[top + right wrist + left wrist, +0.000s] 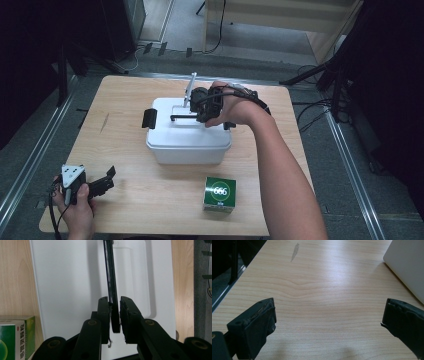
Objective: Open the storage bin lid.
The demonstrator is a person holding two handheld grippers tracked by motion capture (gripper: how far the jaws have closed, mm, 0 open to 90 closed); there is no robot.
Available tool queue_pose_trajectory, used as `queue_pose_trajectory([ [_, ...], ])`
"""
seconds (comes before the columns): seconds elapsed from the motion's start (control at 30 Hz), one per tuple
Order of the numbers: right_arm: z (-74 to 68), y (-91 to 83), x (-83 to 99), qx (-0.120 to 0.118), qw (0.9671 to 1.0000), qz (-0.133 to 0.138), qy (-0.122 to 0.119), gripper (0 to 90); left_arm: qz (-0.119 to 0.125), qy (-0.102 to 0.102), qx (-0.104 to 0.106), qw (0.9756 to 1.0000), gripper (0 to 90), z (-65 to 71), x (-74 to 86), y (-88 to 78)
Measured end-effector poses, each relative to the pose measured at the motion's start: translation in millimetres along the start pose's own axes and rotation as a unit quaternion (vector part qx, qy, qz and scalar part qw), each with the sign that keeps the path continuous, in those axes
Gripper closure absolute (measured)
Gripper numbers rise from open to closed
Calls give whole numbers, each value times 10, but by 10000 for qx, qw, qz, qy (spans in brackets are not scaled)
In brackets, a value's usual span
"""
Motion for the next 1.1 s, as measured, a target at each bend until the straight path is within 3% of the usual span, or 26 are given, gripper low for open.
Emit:
queue_pose_trajectory([
  [0.17,-16,50,-86,125,9996,-19,-272,790,-10,9,-8,10000,0,1,1,2],
  [0.23,-39,61,-105,127,9996,-83,-229,801,-13,10,-6,10000,0,1,1,2],
  [0.27,-33,72,-130,142,9994,-39,-329,814,-14,12,-3,10000,0,1,1,2],
  [0.3,-46,73,-132,146,9996,-82,-243,825,-19,14,2,10000,0,1,2,2],
  [0.37,-27,90,-156,231,9991,-22,-362,836,-20,14,3,10000,0,2,2,2],
  [0.73,-38,19,-141,49,9997,80,-243,851,-34,-1,19,10000,0,5,5,2],
  [0.77,-22,12,-150,35,9994,128,-320,851,-27,-4,26,10000,0,5,4,3],
  [1.1,5,-209,-157,133,9990,337,-254,852,-20,-18,-2,10000,0,6,2,5],
])
Point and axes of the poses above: each handheld gripper's, and its own axes: y roughly forward along the jaws, x roughly out of its underside, z roughly to its right, the point moved 8 cm from there along y, roughly forward along the jaws, and after that the axes turned 13 degrees about y, right-handed, at the moved point
